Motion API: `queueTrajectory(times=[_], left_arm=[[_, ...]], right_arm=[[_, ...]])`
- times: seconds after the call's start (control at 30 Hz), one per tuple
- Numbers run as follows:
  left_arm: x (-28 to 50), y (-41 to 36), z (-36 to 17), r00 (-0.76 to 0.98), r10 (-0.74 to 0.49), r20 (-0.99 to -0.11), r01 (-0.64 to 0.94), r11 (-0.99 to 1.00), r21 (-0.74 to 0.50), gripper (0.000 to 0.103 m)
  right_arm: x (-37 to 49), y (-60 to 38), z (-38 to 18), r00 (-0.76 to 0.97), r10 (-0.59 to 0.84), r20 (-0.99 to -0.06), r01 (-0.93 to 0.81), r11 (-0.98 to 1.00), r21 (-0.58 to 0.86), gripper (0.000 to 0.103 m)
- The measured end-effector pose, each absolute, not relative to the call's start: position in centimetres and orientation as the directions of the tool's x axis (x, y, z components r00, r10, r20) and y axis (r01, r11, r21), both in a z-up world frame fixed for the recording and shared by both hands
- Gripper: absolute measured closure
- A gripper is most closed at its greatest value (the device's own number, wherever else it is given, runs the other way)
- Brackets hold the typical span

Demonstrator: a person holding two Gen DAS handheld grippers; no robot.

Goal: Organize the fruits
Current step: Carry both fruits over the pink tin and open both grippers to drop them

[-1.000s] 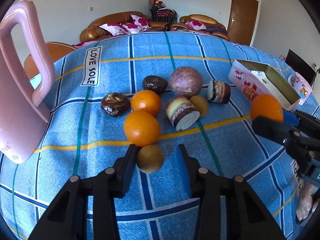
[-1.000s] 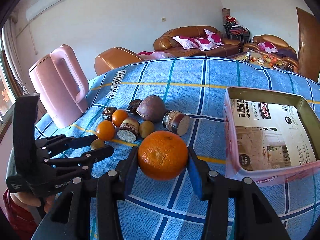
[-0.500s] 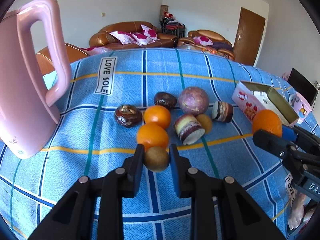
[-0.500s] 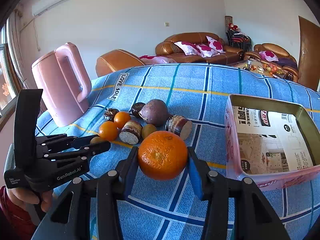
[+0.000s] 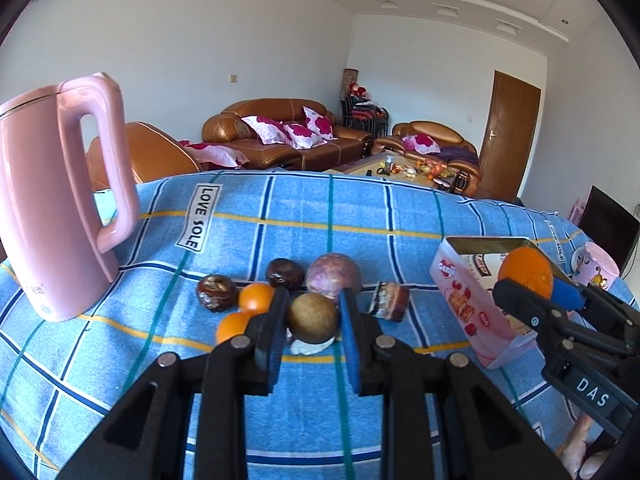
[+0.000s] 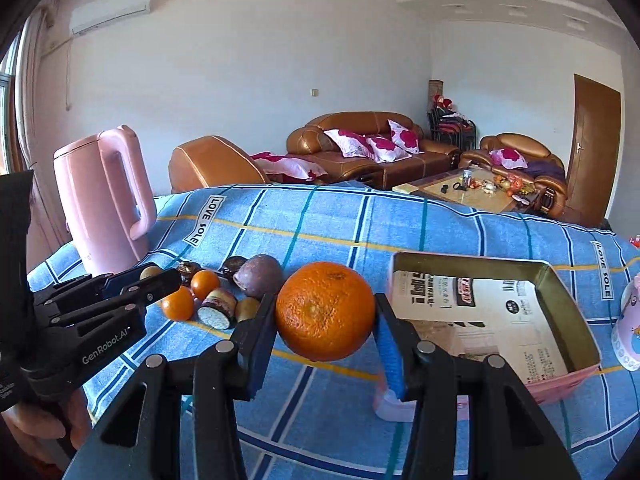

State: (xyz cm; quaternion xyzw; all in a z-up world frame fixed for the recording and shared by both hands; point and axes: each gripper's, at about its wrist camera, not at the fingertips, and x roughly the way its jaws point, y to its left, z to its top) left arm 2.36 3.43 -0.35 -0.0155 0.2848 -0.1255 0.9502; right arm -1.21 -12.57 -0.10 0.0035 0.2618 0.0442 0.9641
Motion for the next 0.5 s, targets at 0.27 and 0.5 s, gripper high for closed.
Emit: queueTrajectory(times=[0.27,0.5], left_arm=[[2.4,-2.5,-0.2,0.799,-0.291,-0.527,0.289,0.953,-0.088,0.076],[2.8,-7.5,-0.4,0.777,-0.330,-0.535,0.348,0.935,-0.071,0.076]], right_arm=[[-1.0,-17.6,-0.3,0.859,0.001,-0.512,0.009,1.000,0.017,0.054],[-0.9,-21.3,-0.5,0.854,-0.075,-0.514,0.082,0.997,-0.009,0.054]])
